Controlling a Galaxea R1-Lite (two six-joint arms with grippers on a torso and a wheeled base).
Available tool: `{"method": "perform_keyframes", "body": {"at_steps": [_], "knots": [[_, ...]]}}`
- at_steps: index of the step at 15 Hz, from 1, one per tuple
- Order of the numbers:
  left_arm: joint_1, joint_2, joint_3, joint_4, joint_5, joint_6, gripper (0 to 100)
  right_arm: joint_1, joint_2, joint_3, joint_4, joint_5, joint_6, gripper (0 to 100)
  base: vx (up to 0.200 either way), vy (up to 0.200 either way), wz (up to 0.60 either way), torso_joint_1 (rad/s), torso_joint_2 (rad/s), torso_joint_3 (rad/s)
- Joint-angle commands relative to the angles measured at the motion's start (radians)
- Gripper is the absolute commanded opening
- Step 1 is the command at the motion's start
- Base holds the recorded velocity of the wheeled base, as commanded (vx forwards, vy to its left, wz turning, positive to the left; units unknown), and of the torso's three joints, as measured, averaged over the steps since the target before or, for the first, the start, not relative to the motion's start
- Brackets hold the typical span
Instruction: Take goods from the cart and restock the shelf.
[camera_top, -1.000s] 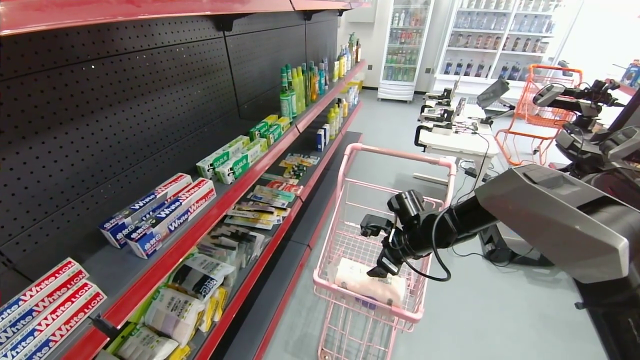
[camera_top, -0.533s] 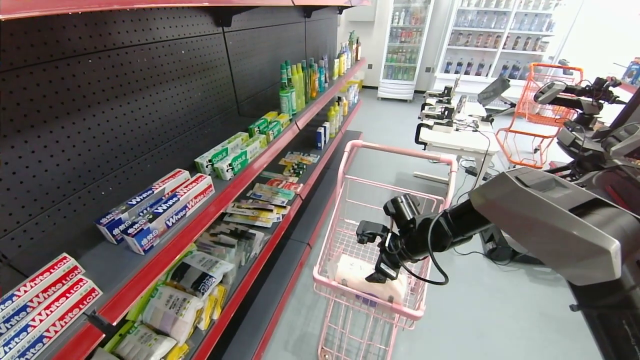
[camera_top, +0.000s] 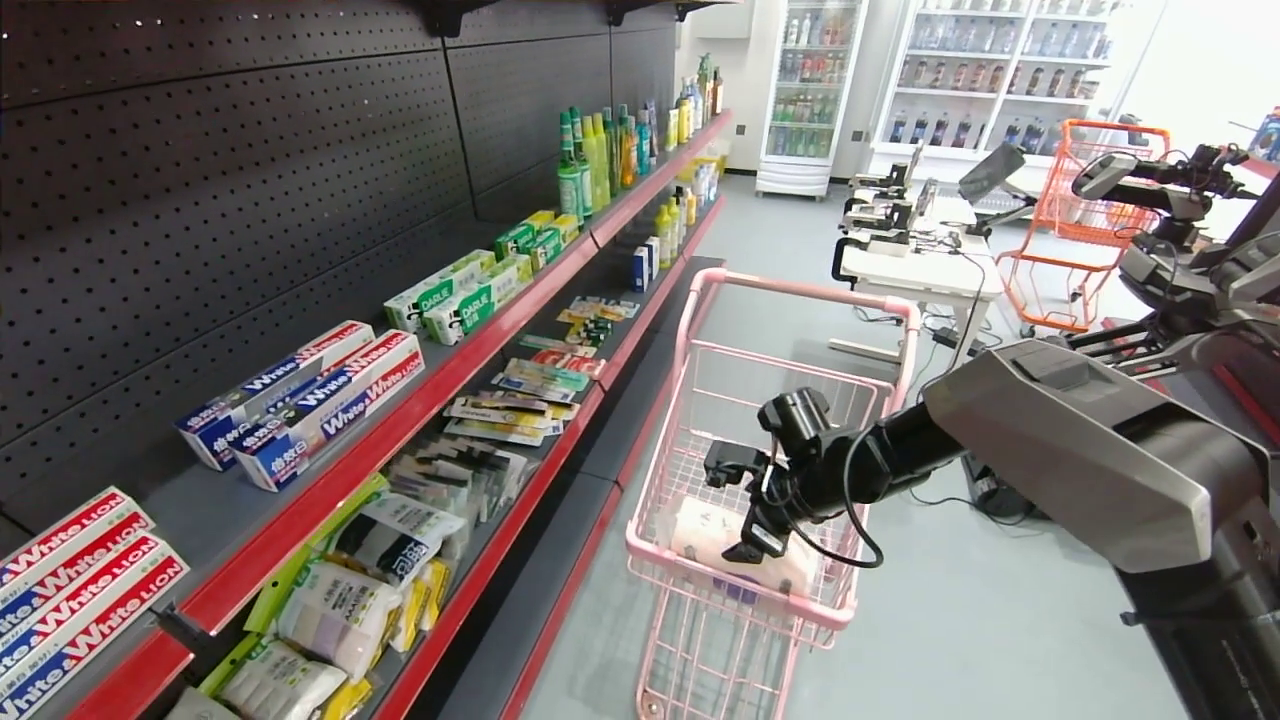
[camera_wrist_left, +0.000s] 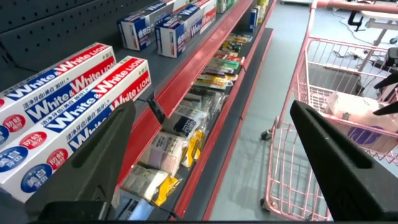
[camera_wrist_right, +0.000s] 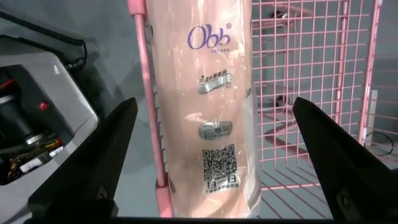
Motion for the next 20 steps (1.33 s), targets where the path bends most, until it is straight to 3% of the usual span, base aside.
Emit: {"method": "perform_keyframes", "body": {"at_steps": [1, 6, 20], "knots": [[0.000, 0.001, 0.000, 0.000, 0.000, 0.000, 100, -0.002, 0.002, -0.016, -0.001, 0.001, -0.014, 100, 0.000, 0.000, 0.00, -0.159, 0.34, 0.188], [0.000, 0.001, 0.000, 0.000, 0.000, 0.000, 100, -0.018, 0.010, -0.041, -0.001, 0.021, -0.022, 100, 0.000, 0.000, 0.00, -0.146, 0.32, 0.165], [0.000, 0.001, 0.000, 0.000, 0.000, 0.000, 100, -0.012, 0.068, -0.081, -0.001, 0.041, -0.020, 100, 0.000, 0.000, 0.00, -0.004, 0.01, 0.005]]}}
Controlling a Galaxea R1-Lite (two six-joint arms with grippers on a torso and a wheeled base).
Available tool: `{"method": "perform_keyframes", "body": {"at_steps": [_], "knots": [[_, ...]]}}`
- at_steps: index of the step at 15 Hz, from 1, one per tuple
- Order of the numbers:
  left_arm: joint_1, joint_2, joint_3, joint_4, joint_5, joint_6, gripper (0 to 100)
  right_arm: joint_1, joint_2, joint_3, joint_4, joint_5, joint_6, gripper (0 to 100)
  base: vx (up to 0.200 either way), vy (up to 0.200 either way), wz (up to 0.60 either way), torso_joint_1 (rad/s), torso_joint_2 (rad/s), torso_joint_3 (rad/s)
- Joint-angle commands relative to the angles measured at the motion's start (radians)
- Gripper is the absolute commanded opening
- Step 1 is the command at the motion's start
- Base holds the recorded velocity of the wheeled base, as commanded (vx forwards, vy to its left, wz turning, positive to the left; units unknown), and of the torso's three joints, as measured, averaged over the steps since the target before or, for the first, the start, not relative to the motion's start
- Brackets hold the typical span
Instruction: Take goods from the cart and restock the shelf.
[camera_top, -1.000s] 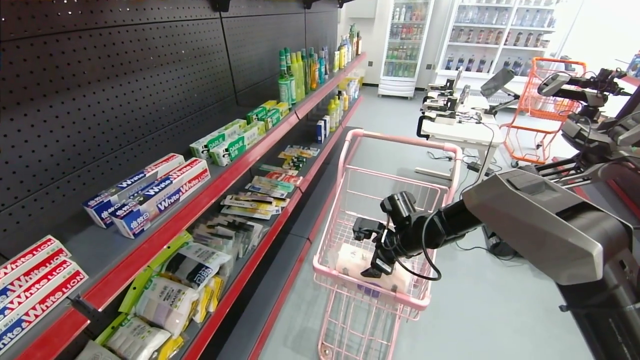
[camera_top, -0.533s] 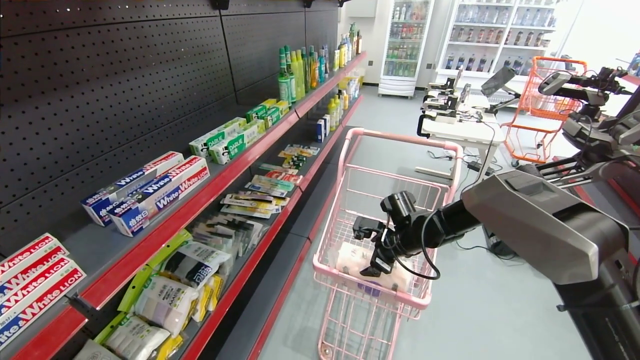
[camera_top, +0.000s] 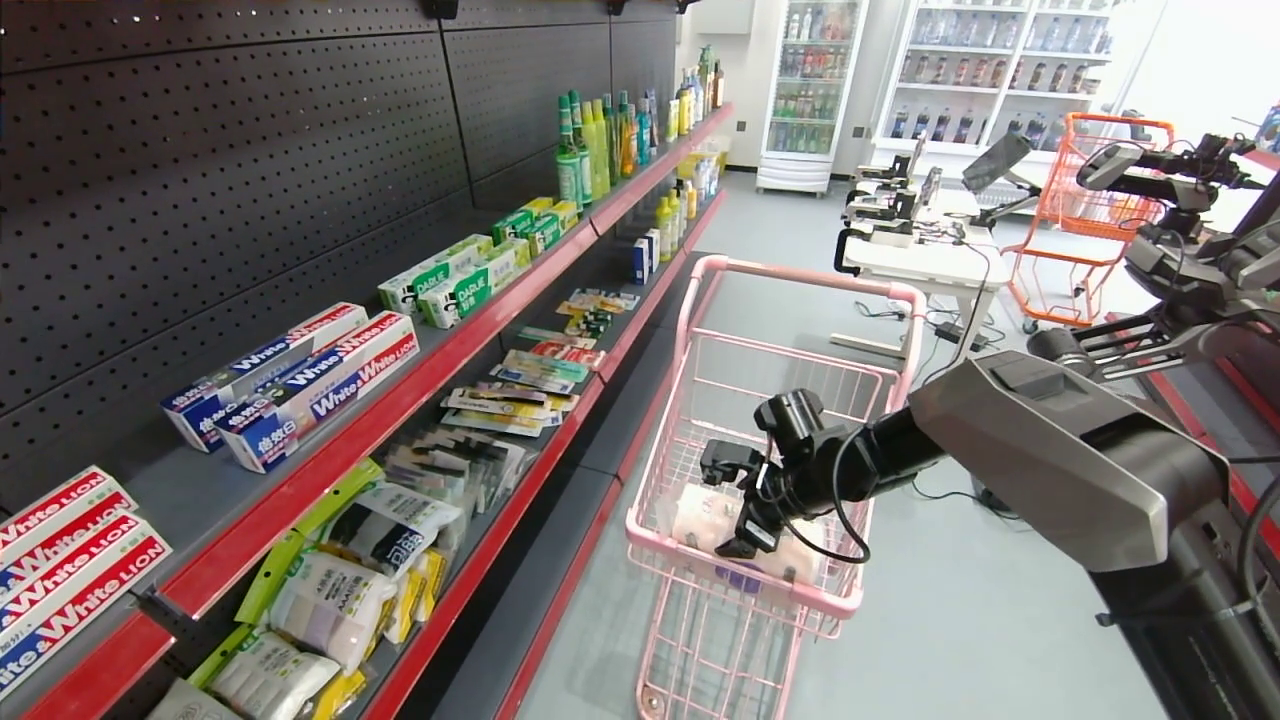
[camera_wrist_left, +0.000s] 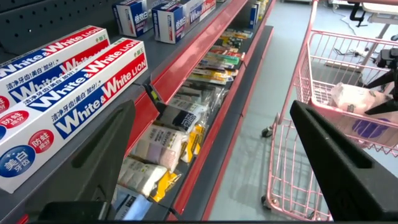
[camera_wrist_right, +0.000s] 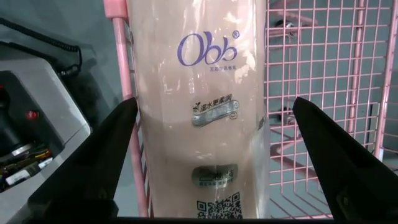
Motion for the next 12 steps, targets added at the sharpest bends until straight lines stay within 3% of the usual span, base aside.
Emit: {"method": "perform_keyframes", "body": {"at_steps": [1, 12], "knots": [[0.000, 0.001, 0.000, 0.000, 0.000, 0.000, 100, 0.000, 0.005, -0.003, -0.002, 0.001, 0.002, 100, 0.000, 0.000, 0.00, 0.000, 0.00, 0.000], [0.000, 0.001, 0.000, 0.000, 0.000, 0.000, 100, -0.003, 0.044, -0.022, -0.004, -0.001, 0.009, 100, 0.000, 0.000, 0.00, 0.000, 0.00, 0.000]]}}
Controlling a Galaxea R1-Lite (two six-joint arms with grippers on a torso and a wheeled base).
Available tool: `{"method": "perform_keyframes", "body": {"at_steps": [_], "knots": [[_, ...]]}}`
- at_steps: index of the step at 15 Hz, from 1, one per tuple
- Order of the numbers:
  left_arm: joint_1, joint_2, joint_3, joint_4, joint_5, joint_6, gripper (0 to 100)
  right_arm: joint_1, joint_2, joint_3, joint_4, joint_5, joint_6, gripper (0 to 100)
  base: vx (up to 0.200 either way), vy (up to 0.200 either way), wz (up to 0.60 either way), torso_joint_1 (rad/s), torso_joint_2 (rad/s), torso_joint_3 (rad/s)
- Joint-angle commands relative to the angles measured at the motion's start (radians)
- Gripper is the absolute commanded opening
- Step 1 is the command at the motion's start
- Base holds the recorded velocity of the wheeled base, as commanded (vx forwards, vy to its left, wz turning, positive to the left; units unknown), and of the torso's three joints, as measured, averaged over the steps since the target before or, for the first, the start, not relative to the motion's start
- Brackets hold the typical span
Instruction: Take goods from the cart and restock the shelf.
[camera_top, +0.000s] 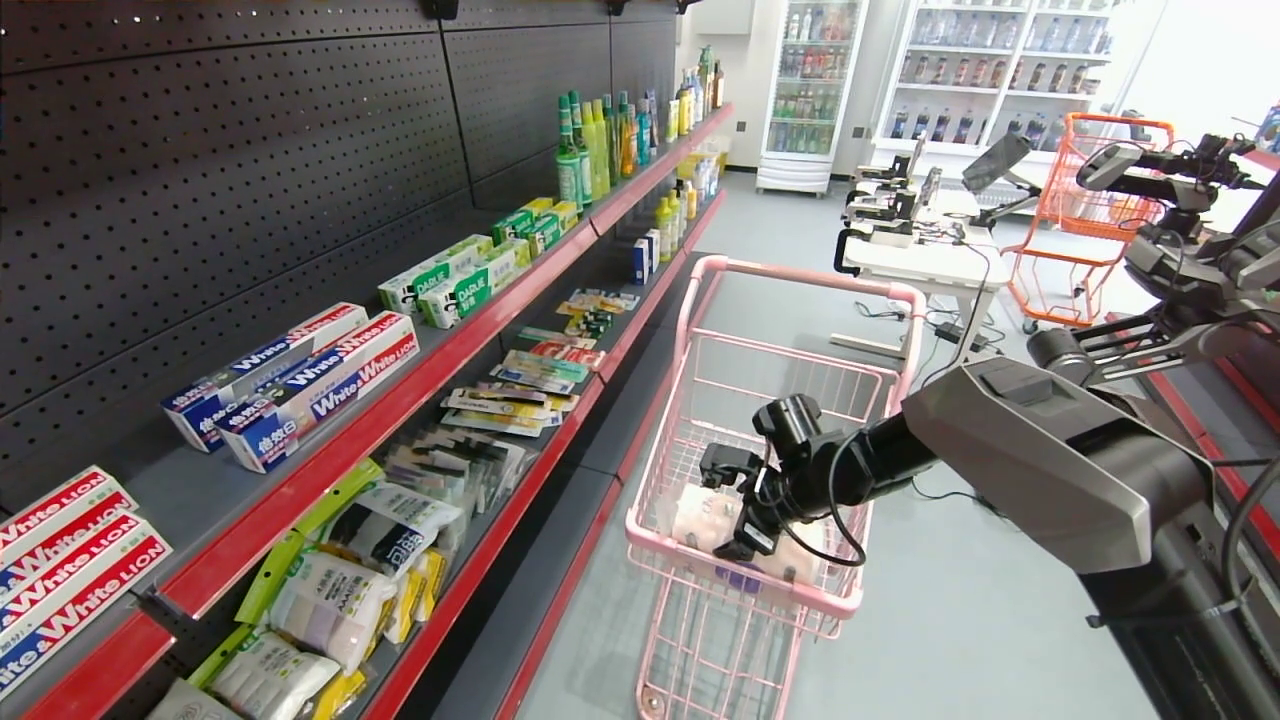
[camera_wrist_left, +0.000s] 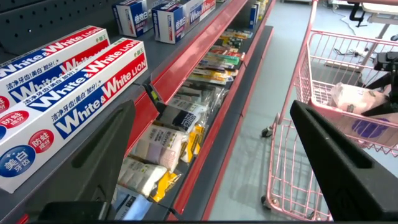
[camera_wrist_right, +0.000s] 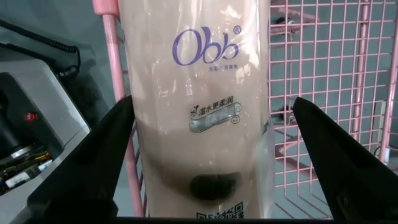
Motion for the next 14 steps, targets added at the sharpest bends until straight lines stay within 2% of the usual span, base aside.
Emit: {"method": "perform_keyframes", "body": {"at_steps": [1, 7, 14], "knots": [[0.000, 0.001, 0.000, 0.000, 0.000, 0.000, 100, -0.002, 0.018, -0.009, 0.001, 0.000, 0.000, 100, 0.000, 0.000, 0.00, 0.000, 0.00, 0.000], [0.000, 0.001, 0.000, 0.000, 0.000, 0.000, 100, -0.013, 0.044, -0.049, 0.007, 0.005, 0.000, 100, 0.000, 0.000, 0.00, 0.000, 0.00, 0.000], [0.000, 0.001, 0.000, 0.000, 0.000, 0.000, 100, -0.002, 0.067, -0.138, 0.136, 0.009, -0.004, 100, 0.000, 0.000, 0.00, 0.000, 0.00, 0.000]]}}
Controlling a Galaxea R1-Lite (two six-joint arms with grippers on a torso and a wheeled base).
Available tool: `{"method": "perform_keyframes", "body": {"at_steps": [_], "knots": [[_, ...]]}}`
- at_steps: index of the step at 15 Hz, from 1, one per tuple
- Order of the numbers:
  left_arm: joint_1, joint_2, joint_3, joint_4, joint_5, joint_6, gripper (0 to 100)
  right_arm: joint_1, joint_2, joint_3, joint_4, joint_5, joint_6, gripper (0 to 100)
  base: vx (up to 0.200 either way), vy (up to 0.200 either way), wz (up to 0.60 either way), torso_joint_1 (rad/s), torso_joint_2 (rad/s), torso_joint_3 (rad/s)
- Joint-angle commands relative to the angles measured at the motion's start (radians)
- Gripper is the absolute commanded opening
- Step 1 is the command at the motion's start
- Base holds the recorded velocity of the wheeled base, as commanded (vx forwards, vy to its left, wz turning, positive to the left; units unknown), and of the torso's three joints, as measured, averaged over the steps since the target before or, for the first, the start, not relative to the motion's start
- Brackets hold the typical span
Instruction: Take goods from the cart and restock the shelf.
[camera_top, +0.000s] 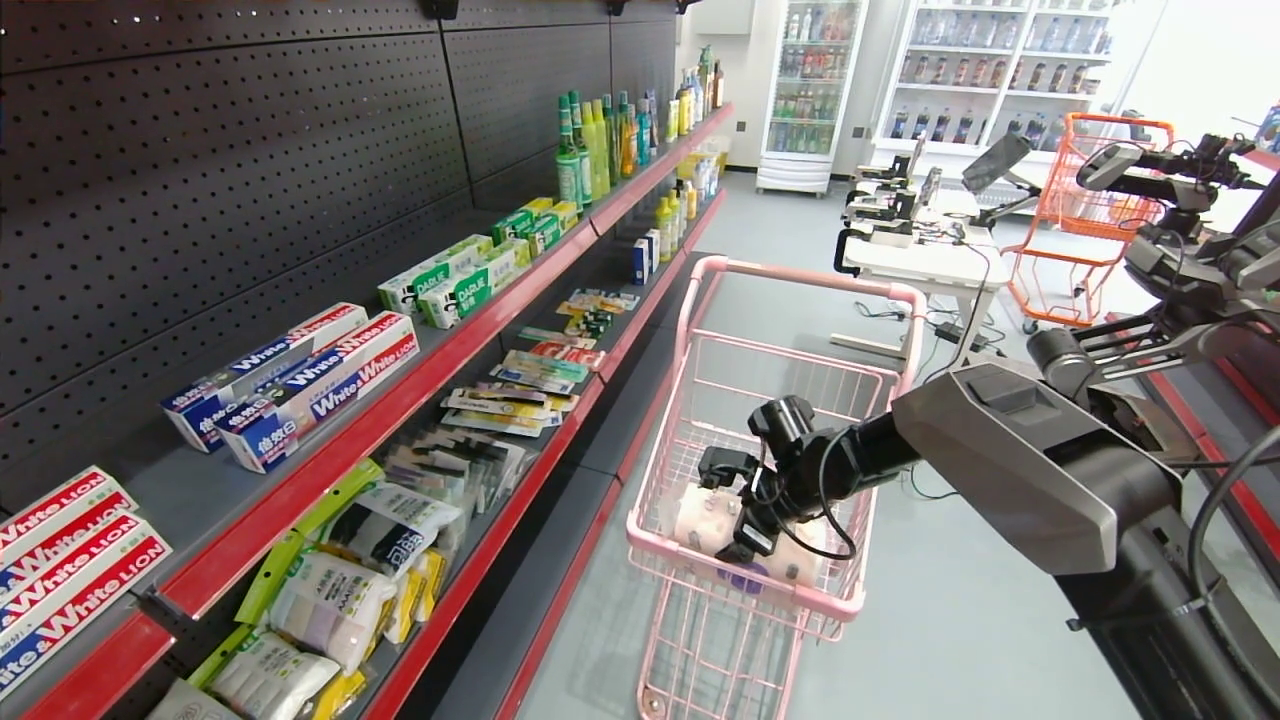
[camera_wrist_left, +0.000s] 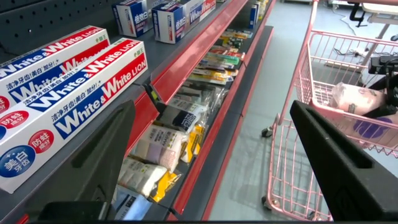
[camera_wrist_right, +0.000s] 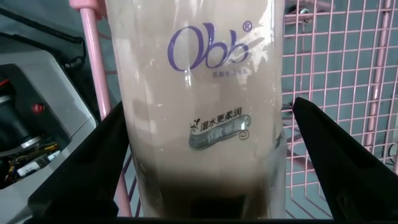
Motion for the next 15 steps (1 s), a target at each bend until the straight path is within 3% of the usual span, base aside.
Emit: {"method": "perform_keyframes", "body": {"at_steps": [1, 5, 15], "knots": [[0.000, 0.001, 0.000, -0.001, 0.000, 0.000, 100, 0.005, 0.011, -0.025, 0.017, 0.002, 0.000, 100, 0.000, 0.000, 0.00, 0.000, 0.00, 0.000], [0.000, 0.001, 0.000, -0.001, 0.000, 0.000, 100, 0.011, 0.015, -0.039, 0.031, 0.005, -0.003, 100, 0.000, 0.000, 0.00, 0.000, 0.00, 0.000], [0.000, 0.001, 0.000, -0.001, 0.000, 0.000, 100, 0.011, 0.050, -0.165, 0.227, 0.002, 0.000, 100, 0.000, 0.000, 0.00, 0.000, 0.00, 0.000]]}}
